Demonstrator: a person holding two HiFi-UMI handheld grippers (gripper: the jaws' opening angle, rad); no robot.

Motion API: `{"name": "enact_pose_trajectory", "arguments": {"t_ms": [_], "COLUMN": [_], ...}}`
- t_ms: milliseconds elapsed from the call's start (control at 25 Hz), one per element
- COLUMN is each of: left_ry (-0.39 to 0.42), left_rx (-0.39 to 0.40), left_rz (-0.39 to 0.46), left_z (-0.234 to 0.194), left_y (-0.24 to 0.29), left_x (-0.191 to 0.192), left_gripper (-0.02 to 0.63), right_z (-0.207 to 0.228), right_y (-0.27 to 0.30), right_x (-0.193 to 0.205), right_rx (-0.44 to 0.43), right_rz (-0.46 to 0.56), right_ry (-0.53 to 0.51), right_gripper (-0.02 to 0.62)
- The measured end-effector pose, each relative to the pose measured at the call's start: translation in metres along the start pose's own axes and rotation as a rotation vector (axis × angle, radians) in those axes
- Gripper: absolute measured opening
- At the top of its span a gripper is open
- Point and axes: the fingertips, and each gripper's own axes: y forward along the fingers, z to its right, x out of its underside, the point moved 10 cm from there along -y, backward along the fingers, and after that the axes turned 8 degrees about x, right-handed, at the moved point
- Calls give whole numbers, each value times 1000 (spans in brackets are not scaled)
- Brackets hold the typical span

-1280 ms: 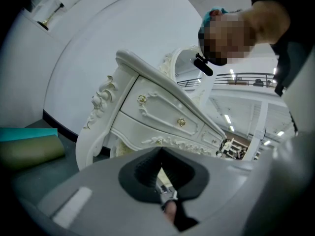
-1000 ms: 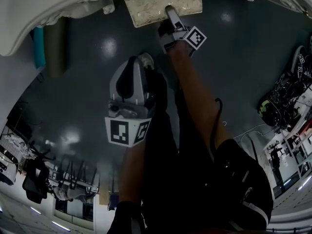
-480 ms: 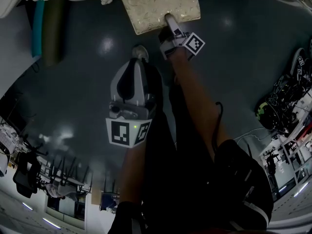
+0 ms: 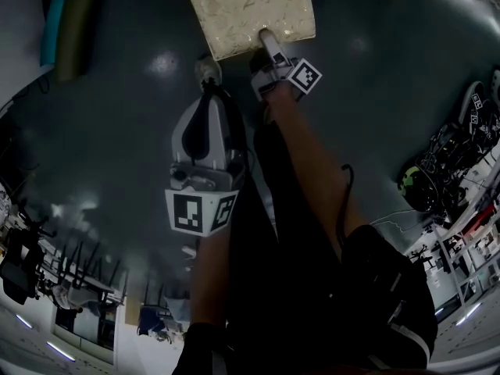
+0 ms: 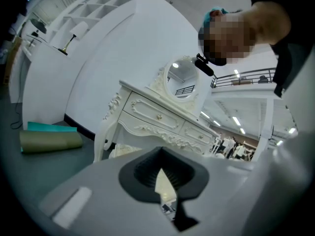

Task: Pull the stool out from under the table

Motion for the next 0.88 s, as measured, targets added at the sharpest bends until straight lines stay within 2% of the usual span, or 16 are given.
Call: {"name": "enact_pose_trajectory", "arguments": {"t_ms": [280, 520, 880], "left_ry": [-33, -53, -46], "left_rx": [-45, -12, 59], "left_rz": [-15, -38, -62], "left_z": [37, 55, 65], "left_y": [-37, -46, -72], "left_x": [22, 30, 43], "left_gripper": [6, 6, 6], "right_z": [19, 33, 49], "right_y": [-62, -116, -174], "right_x": [10, 22, 51], "right_rx": [16, 9, -4], "right_rz": [-51, -69, -19], "right_ry": [4, -10, -8], "right_gripper": [517, 517, 517]}}
